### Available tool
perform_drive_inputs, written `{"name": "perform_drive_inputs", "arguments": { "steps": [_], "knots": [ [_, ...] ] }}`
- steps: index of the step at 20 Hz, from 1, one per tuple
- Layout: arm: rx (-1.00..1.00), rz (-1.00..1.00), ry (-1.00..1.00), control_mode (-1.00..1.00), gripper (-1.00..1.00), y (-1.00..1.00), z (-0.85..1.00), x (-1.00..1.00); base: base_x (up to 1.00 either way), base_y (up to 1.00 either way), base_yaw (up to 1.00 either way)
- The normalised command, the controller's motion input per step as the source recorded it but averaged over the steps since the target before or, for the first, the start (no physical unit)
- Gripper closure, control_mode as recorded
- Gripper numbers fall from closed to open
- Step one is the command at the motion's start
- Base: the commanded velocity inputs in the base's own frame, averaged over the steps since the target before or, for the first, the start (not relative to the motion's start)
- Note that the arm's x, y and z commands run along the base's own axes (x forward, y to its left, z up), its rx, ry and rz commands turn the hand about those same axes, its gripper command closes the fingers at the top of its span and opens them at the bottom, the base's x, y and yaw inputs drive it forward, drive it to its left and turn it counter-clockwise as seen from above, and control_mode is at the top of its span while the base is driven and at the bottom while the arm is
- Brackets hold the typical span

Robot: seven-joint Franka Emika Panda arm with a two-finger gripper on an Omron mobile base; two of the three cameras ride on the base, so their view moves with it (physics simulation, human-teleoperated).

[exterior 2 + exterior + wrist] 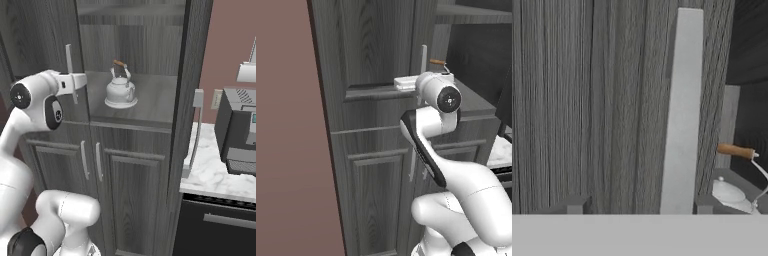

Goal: Open the cabinet, pick the kettle from the cabinet, and place it in the sink.

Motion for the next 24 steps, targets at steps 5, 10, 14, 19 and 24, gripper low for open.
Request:
{"name": "perform_drive_inputs", "arguments": {
  "steps": [5, 10, 14, 19, 24],
  "knots": [
    [0.01, 0.0, 0.05, -1.0, 1.0, 0.07, -0.1, 0.25, 0.0, 0.0, 0.0],
    [0.04, 0.0, 0.01, -1.0, 1.0, 0.09, -0.09, 0.12, 0.0, 0.0, 0.0],
    [0.05, 0.0, 0.0, -1.0, 1.0, 0.12, -0.09, 0.0, 0.0, 0.0, 0.0],
    [0.03, 0.0, 0.0, -1.0, 1.0, 0.17, -0.14, -0.01, 0.0, 0.0, 0.0],
    [0.03, 0.0, 0.0, -1.0, 1.0, 0.18, -0.08, -0.09, 0.0, 0.0, 0.0]
  ]
}}
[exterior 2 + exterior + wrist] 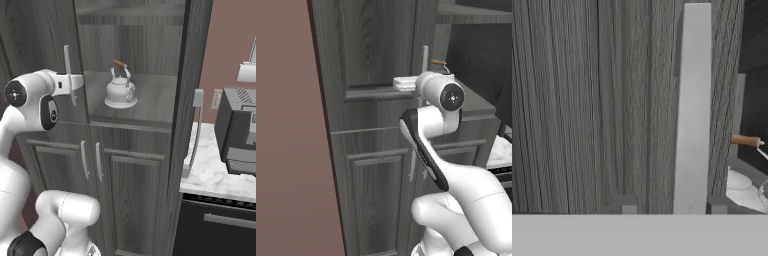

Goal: Open the cabinet, pick the kettle from the cabinet, and place it in the sink.

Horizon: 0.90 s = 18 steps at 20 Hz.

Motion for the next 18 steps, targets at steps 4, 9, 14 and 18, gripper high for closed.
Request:
{"name": "perform_drive_inputs", "arguments": {
  "steps": [4, 9, 14, 18],
  "knots": [
    [0.03, 0.0, 0.0, -1.0, 1.0, 0.18, -0.04, -0.17, 0.0, 0.0, 0.0],
    [0.01, 0.0, 0.0, -1.0, 1.0, 0.19, -0.02, -0.23, 0.0, 0.0, 0.0],
    [0.0, 0.0, 0.01, -1.0, 1.0, 0.22, 0.0, -0.26, 0.0, 0.0, 0.0],
    [0.0, 0.0, 0.01, -1.0, 1.0, 0.25, 0.0, -0.28, 0.0, 0.0, 0.0]
  ]
}}
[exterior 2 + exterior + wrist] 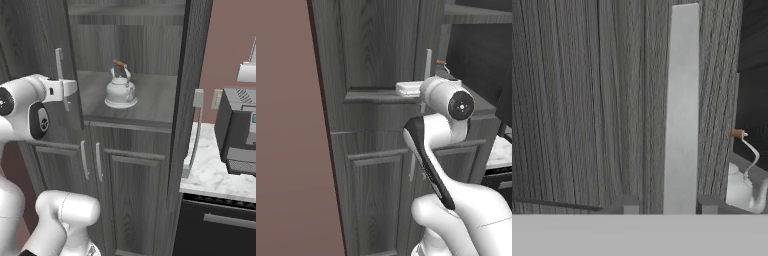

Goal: Open the cabinet, pick the kettle from the cabinet, and place it in the sink.

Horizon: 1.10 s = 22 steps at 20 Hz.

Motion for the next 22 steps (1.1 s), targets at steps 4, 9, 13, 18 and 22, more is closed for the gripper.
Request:
{"name": "perform_drive_inputs", "arguments": {
  "steps": [4, 9, 13, 18, 22],
  "knots": [
    [0.0, 0.0, 0.01, -1.0, 1.0, 0.27, 0.0, -0.29, 0.0, 0.0, 0.0],
    [0.0, 0.0, 0.02, -1.0, 1.0, 0.31, 0.0, -0.3, 0.0, 0.0, 0.0],
    [0.0, 0.0, 0.0, -1.0, 1.0, 0.32, 0.0, -0.32, 0.0, 0.0, 0.0],
    [0.0, -0.04, 0.0, -1.0, 1.0, 0.33, 0.0, -0.35, 0.0, 0.0, 0.0],
    [0.0, -0.07, 0.0, -1.0, 1.0, 0.33, 0.0, -0.36, 0.0, 0.0, 0.0]
  ]
}}
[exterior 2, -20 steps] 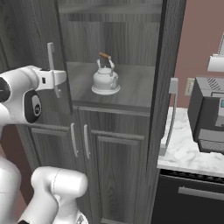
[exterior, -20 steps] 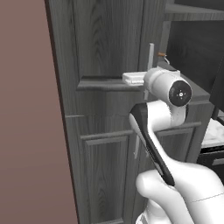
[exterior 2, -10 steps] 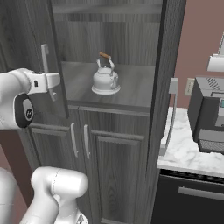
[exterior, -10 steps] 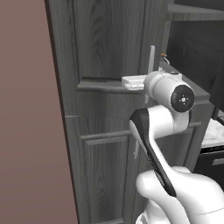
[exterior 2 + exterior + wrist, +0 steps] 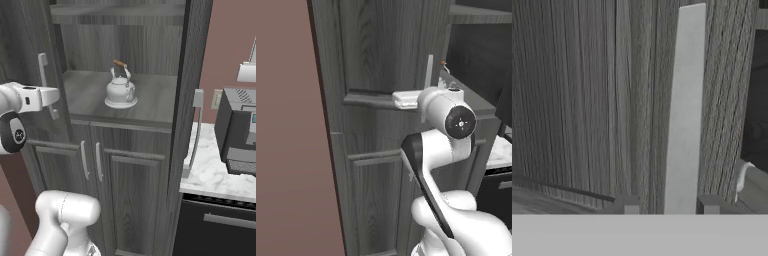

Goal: Open the cabinet, pick the kettle from the cabinet, and place it in the sink.

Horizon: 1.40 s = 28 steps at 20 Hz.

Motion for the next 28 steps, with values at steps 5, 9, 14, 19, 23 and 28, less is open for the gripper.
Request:
{"name": "perform_drive_inputs", "arguments": {
  "steps": [5, 9, 14, 19, 23, 28],
  "knots": [
    [0.0, -0.07, 0.0, -1.0, 1.0, 0.35, 0.0, -0.34, 0.0, 0.0, 0.0],
    [0.0, -0.07, 0.0, -1.0, 1.0, 0.36, 0.0, -0.31, 0.0, 0.0, 0.0],
    [0.0, -0.07, 0.0, -1.0, 1.0, 0.37, 0.0, -0.31, 0.0, 0.0, 0.0],
    [0.0, -0.08, 0.0, -1.0, 1.0, 0.38, 0.0, -0.31, 0.0, 0.0, 0.0],
    [0.0, -0.07, 0.0, -1.0, 1.0, 0.39, 0.0, -0.29, 0.0, 0.0, 0.0],
    [0.0, -0.06, 0.0, -1.0, 1.0, 0.4, -0.01, -0.29, 0.0, 0.0, 0.0]
  ]
}}
